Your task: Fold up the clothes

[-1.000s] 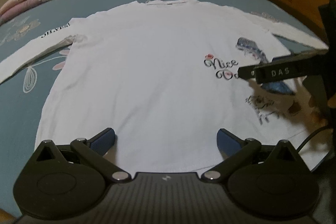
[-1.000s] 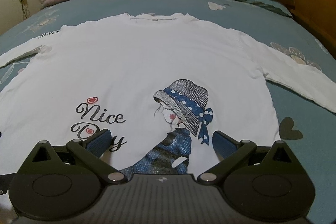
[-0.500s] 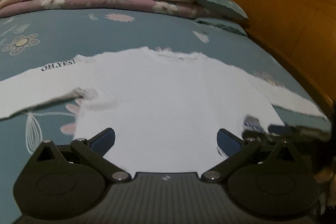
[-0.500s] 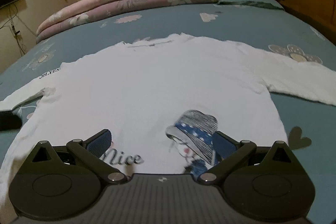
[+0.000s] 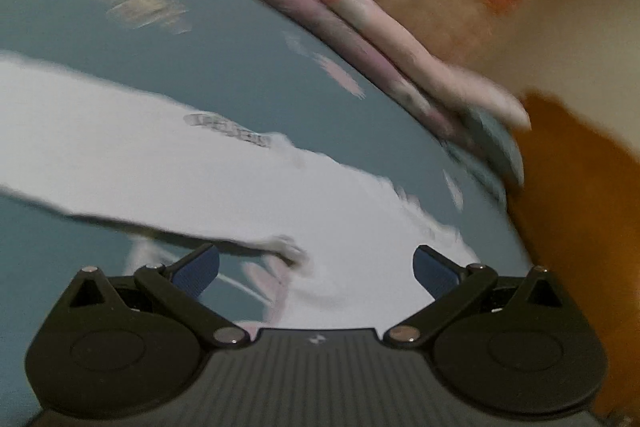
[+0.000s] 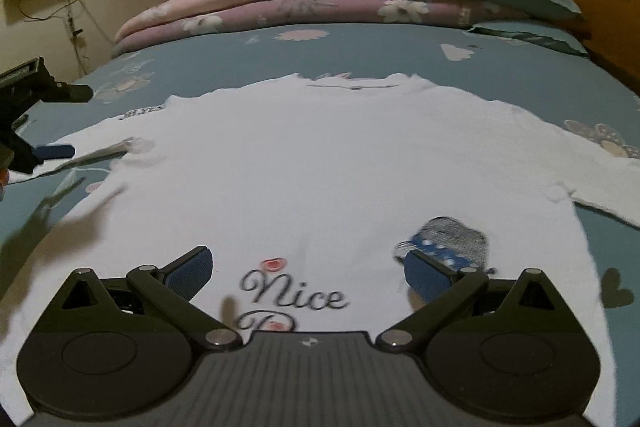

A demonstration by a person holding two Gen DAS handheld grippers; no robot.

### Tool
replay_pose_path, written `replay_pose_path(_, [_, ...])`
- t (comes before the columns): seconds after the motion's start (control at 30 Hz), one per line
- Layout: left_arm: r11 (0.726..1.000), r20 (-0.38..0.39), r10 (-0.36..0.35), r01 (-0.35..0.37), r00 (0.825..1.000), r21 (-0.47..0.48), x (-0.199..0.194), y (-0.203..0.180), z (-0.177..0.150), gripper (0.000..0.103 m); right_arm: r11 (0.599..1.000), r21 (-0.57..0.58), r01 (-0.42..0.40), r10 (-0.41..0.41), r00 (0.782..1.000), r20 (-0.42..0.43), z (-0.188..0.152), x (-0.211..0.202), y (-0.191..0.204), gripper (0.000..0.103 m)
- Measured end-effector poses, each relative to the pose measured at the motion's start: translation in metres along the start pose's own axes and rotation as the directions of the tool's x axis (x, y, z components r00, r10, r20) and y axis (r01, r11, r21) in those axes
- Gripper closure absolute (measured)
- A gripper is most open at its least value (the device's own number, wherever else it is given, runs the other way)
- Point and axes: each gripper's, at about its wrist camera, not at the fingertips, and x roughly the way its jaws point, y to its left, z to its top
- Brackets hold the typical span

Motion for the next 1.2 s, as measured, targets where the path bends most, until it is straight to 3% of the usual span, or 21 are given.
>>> replay_pose_path(0.07, [0.994,0.049,-0.028,0.033,0.998,-0.106,-0.014,0.029,0.013,0.001,0.999,0.015,-0.046,0.046,0.999,0.007,0.0,-0.002,0.004,0.0])
replay_pose_path(0.3, [0.94,0.19,0.088,-0.019,0.978,-0.34,-0.071,0.104,0.039,0.002,0.98,0.072,-0.185,0.182,0.982,0.049,0.0,-0.01,0.025,0.0])
replay_pose_path(0.5, [0.884,0.191,0.186,-0.079,0.964,-0.461,-0.091,0.146,0.045,0.002,0.962,0.165,-0.216,0.21,0.976,0.051,0.002,-0.015,0.053,0.0])
replay_pose_path(0.7, [0.834,0.201,0.178,-0.039,0.963,-0.551,-0.084,0.178,0.045,0.002,0.967,0.109,-0.229,0.229,0.973,0.005,0.0,-0.009,0.092,0.0])
replay_pose_path(1.0, [0.825,0.269,0.177,0.006,0.947,-0.565,-0.075,0.191,0.057,0.002,0.977,0.066,-0.203,0.207,0.977,-0.056,-0.006,-0.006,0.115,0.0])
replay_pose_path(1.2, [0.848,0.272,0.169,0.001,0.947,-0.53,-0.072,0.193,0.065,0.001,0.975,0.117,-0.188,0.2,0.975,-0.096,-0.012,0.004,0.109,0.0])
